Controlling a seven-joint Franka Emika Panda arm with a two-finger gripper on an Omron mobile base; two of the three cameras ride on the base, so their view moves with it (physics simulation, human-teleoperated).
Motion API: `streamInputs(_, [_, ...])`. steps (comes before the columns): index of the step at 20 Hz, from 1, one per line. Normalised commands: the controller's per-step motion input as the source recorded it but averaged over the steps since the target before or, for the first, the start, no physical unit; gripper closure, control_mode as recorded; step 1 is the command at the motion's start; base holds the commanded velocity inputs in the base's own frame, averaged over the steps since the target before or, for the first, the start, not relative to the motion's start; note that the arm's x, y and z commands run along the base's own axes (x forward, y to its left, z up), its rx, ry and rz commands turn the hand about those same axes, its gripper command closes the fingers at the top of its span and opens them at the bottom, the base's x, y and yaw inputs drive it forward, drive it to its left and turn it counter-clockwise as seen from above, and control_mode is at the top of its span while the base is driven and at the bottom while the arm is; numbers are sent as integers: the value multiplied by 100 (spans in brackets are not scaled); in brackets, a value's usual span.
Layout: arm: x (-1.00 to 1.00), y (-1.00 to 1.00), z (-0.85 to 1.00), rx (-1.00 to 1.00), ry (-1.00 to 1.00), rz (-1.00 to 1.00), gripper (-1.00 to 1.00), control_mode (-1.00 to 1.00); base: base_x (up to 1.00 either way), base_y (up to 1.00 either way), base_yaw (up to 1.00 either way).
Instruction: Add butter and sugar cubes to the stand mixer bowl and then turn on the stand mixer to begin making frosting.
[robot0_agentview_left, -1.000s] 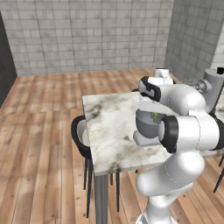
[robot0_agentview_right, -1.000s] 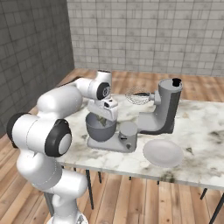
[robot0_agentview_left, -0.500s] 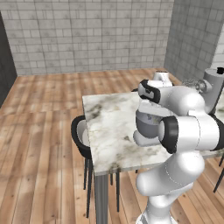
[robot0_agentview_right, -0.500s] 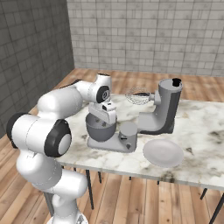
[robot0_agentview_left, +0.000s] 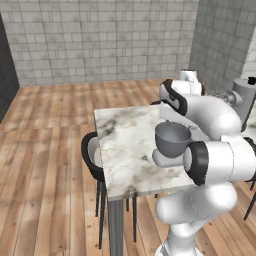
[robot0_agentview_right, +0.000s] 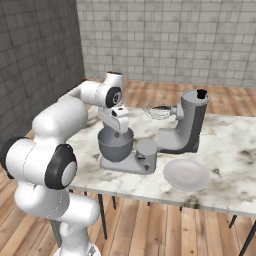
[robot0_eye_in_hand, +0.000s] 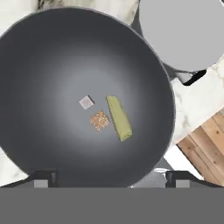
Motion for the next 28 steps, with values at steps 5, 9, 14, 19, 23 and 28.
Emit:
streamInputs(5, [-84,0,100,2,-11,-1,-100,-100,0,0,0])
streamInputs(9, [-89,-11,100,0,-8,0,-100,-100,0,0,0])
streamInputs(14, [-76,-63,68,2,-9,0,-100,-100,0,0,0])
streamInputs(19, [-52,-79,26,12,-27,0,-100,-100,0,0,0])
streamInputs(23, [-55,-87,0,27,-49,0,-100,-100,0,0,0])
streamInputs(28, [-38,-68,-8,30,-57,0,-100,-100,0,0,0])
